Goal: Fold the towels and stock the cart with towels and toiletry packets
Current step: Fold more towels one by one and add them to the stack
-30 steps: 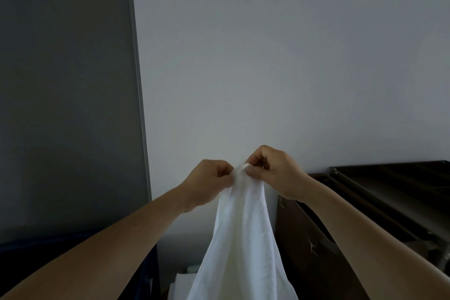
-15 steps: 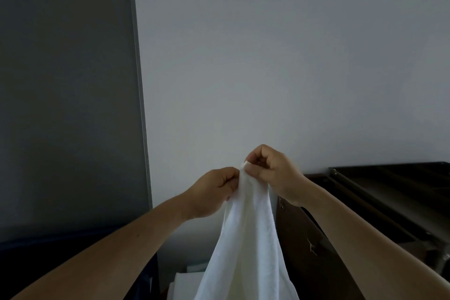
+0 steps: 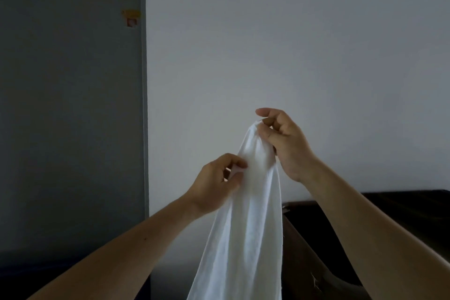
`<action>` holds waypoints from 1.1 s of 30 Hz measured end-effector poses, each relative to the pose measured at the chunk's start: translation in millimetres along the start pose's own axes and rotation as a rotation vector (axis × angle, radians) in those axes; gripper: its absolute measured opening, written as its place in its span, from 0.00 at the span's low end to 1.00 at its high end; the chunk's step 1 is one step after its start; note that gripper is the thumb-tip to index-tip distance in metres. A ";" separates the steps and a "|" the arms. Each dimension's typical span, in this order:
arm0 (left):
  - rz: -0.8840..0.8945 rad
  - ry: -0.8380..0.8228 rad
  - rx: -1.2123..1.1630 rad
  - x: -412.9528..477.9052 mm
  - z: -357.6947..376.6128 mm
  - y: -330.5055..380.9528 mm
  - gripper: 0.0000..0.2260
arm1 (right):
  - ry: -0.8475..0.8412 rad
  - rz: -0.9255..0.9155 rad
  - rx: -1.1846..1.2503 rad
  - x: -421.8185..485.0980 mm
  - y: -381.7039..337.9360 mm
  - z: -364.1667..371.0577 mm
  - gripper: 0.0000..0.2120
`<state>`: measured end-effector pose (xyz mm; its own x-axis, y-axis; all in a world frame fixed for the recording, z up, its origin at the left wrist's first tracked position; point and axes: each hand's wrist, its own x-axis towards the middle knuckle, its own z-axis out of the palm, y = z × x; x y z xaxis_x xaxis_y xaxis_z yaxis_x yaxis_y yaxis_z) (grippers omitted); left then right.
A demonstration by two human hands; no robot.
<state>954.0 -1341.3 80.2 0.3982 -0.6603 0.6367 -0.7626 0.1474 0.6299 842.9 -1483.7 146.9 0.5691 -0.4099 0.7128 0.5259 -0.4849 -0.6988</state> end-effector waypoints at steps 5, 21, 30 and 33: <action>-0.041 -0.019 -0.041 -11.3 -3.6 0.3 0.08 | 0.092 0.008 0.062 13.6 -8.0 10.2 0.11; -0.397 -0.345 -0.229 -71.2 -11.6 -64.7 0.22 | 0.220 0.008 -0.168 37.2 -6.1 -2.3 0.08; -0.371 -0.350 -0.158 -77.0 -32.1 -85.6 0.09 | 0.291 0.160 -0.065 34.2 6.4 -29.5 0.11; -0.334 -0.279 -0.138 -79.4 -29.9 -89.7 0.09 | 0.270 0.088 -0.155 37.2 2.3 -33.5 0.10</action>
<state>1006.0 -1280.1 -13.6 0.4435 -0.8590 0.2560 -0.5328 -0.0230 0.8459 844.1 -1525.9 173.9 0.4089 -0.6355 0.6550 0.3677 -0.5421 -0.7556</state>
